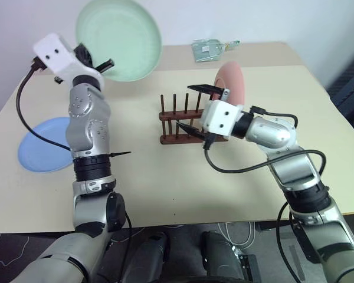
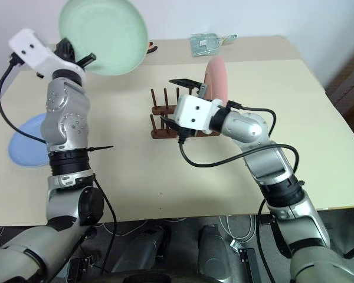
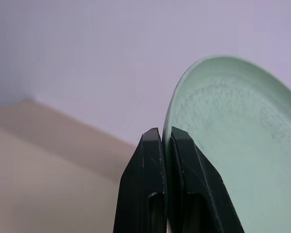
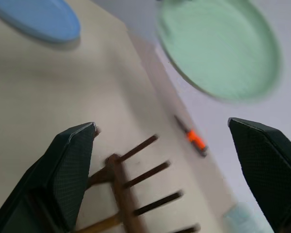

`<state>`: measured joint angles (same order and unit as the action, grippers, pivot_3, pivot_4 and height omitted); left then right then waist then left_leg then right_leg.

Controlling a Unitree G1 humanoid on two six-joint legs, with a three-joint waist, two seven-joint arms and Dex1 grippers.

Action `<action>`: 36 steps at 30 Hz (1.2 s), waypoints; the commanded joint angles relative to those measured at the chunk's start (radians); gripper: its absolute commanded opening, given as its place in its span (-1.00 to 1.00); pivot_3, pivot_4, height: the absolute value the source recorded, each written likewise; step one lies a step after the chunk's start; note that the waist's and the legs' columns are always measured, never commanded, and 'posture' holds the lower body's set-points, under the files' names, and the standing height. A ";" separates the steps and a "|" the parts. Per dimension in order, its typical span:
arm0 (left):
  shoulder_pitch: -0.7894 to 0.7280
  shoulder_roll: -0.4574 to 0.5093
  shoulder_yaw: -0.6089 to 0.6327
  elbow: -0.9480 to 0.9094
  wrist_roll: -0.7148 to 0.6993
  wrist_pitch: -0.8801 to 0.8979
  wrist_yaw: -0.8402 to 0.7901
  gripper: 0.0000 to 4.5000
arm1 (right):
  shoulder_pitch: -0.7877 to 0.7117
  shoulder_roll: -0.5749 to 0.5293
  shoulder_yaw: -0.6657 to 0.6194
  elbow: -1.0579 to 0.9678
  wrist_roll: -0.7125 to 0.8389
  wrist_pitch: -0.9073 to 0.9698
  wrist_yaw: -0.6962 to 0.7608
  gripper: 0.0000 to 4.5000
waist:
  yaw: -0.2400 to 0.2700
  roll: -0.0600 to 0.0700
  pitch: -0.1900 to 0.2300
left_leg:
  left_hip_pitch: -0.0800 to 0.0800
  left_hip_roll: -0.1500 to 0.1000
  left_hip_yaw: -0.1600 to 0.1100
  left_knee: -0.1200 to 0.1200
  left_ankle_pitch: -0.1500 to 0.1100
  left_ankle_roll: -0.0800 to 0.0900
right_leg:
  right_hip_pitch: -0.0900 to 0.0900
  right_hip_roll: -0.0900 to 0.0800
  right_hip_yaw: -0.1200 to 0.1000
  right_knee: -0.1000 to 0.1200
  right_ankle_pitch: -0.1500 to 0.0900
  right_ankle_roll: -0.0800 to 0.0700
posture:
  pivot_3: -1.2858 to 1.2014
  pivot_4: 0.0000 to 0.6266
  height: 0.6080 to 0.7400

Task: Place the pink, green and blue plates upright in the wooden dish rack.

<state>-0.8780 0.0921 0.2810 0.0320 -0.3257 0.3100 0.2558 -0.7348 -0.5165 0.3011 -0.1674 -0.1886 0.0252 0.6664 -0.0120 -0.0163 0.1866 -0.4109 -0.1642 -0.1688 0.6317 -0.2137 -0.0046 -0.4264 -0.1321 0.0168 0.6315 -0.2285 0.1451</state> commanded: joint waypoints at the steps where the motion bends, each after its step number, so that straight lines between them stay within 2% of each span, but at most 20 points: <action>1: 0.007 -0.037 -0.068 -0.149 0.006 0.063 0.015 -0.98 | -0.069 0.030 0.032 0.046 -0.121 -0.100 -0.082 1.00 | 0.001 0.000 0.000 | 0.000 0.000 0.000 0.000 0.000 0.000 | 0.000 0.000 0.000 0.000 0.000 0.000 | 0.03 -0.52 0.98; 4: 0.063 -0.075 -0.133 -0.254 0.028 0.139 0.035 -0.98 | -0.109 0.044 0.070 0.115 -0.244 -0.168 -0.162 1.00 | -0.002 0.000 0.000 | 0.000 0.000 0.000 -0.001 0.000 0.000 | 0.000 0.000 0.001 0.000 0.000 0.000 | 0.03 -0.52 0.98; 8: 0.104 -0.099 -0.143 -0.314 0.036 0.201 0.054 -0.98 | -0.116 0.052 0.082 0.163 -0.311 -0.212 -0.202 1.00 | -0.001 0.000 0.000 | 0.001 0.001 0.001 -0.001 0.001 -0.001 | -0.001 0.002 0.003 0.001 0.000 -0.001 | 0.03 -0.52 0.98; 11: 0.126 -0.111 -0.137 -0.343 0.031 0.236 0.058 -1.00 | -0.118 0.059 0.080 0.190 -0.348 -0.216 -0.227 0.61 | -0.001 0.000 0.000 | 0.001 0.003 0.001 -0.001 0.001 -0.002 | -0.001 0.004 0.003 0.000 0.001 -0.002 | 0.03 -0.52 0.98; 13: 0.133 -0.118 -0.133 -0.357 0.026 0.254 0.058 -1.00 | -0.115 0.059 0.078 0.202 -0.368 -0.215 -0.234 0.21 | 0.000 0.000 0.000 | 0.001 0.003 0.001 -0.001 0.001 -0.002 | -0.001 0.004 0.003 0.000 0.001 -0.002 | 0.03 -0.52 0.98; 17: 0.141 -0.129 -0.124 -0.369 0.024 0.274 0.051 -1.00 | -0.111 0.068 0.074 0.214 -0.382 -0.215 -0.236 -0.79 | -0.001 0.000 0.000 | 0.001 0.003 0.001 -0.001 0.001 -0.002 | -0.001 0.004 0.004 0.000 0.001 -0.002 | 0.03 -0.52 0.98; 18: 0.144 -0.132 -0.123 -0.372 0.021 0.278 0.047 -1.00 | -0.109 0.070 0.074 0.215 -0.384 -0.215 -0.235 -0.97 | -0.001 0.000 0.000 | 0.001 0.003 0.001 -0.001 0.001 -0.002 | -0.001 0.004 0.004 0.000 0.001 -0.002 | 0.03 -0.52 0.98; 21: 0.156 -0.141 -0.117 -0.382 0.007 0.287 0.029 -1.00 | -0.101 0.072 0.076 0.214 -0.387 -0.216 -0.231 -0.97 | -0.001 0.000 -0.001 | 0.001 0.003 0.002 -0.001 0.001 -0.002 | -0.001 0.005 0.004 0.000 0.001 -0.002 | 0.03 -0.52 0.98; 24: 0.160 -0.153 -0.100 -0.383 -0.013 0.284 0.015 -0.57 | -0.097 0.073 0.079 0.213 -0.392 -0.218 -0.231 -1.00 | 0.001 0.000 -0.001 | 0.001 0.003 0.002 -0.001 0.001 -0.002 | -0.001 0.005 0.004 0.000 0.001 -0.002 | 0.03 -0.52 0.98; 26: 0.149 -0.167 -0.066 -0.385 -0.047 0.263 0.010 -0.10 | -0.096 0.072 0.081 0.212 -0.399 -0.220 -0.234 -1.00 | 0.000 0.000 0.000 | 0.001 0.003 0.002 -0.001 0.001 -0.002 | -0.001 0.005 0.004 0.000 0.001 -0.002 | 0.03 -0.52 0.98; 30: 0.081 -0.118 0.025 -0.361 -0.065 0.176 0.007 0.79 | -0.095 0.065 0.085 0.214 -0.408 -0.228 -0.236 -1.00 | -0.002 0.000 0.000 | 0.001 0.004 0.002 -0.001 0.001 -0.002 | -0.001 0.006 0.004 0.000 0.002 -0.003 | 0.03 -0.52 0.98; 33: 0.058 -0.044 0.080 -0.327 -0.034 0.120 0.015 0.79 | -0.093 0.057 0.078 0.208 -0.394 -0.252 -0.231 -1.00 | -0.003 0.000 0.000 | 0.001 0.005 0.002 -0.002 0.001 -0.003 | -0.001 0.006 0.005 0.000 0.002 -0.003 | 0.03 -0.52 0.98; 36: 0.114 0.108 0.103 -0.264 0.080 0.072 -0.002 0.79 | -0.088 0.051 0.033 0.181 -0.306 -0.284 -0.212 -1.00 | -0.005 0.000 0.000 | 0.001 0.005 0.002 -0.002 0.002 -0.003 | -0.002 0.007 0.005 0.000 0.002 -0.003 | 0.03 -0.52 0.98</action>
<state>-0.7830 0.1638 0.3566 -0.2414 -0.3026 0.4205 0.2623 -0.8144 -0.4558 0.4003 0.0724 -0.5512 -0.2347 0.4557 -0.0174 -0.0162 0.1862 -0.4096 -0.1590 -0.1662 0.6292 -0.2120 -0.0078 -0.4284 -0.1251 0.0227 0.6312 -0.2263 0.1416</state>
